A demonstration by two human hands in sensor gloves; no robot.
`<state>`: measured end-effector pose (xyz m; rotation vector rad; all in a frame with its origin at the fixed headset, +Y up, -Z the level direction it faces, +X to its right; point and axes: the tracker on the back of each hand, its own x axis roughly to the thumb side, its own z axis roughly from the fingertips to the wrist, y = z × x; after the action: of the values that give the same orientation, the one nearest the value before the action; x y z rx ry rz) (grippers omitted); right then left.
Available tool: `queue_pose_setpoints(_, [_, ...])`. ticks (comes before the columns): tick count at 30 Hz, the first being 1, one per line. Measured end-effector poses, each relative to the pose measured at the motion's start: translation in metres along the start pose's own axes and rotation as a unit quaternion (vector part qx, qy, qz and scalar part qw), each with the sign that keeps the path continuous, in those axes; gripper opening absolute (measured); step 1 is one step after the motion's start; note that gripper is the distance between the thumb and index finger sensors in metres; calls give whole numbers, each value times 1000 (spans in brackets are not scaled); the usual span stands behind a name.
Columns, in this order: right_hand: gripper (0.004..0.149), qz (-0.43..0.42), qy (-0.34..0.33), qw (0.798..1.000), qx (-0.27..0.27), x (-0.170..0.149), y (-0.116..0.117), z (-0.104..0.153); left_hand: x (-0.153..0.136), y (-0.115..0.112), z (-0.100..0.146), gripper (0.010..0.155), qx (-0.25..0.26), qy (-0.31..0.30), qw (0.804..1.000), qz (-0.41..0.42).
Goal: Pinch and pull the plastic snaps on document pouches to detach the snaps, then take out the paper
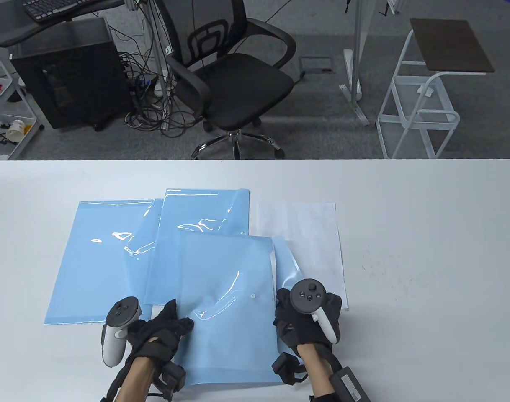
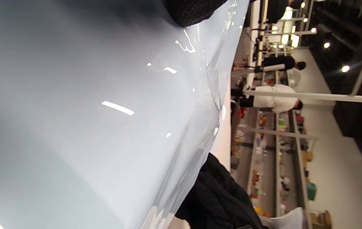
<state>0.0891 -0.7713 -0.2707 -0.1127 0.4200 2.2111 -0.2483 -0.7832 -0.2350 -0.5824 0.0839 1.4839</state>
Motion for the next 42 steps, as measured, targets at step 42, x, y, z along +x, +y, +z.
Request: queue_pose_setpoints(42, [42,-70,-41,996,-21,5,-7,12,-6,8,1,52,17,4,1000,7])
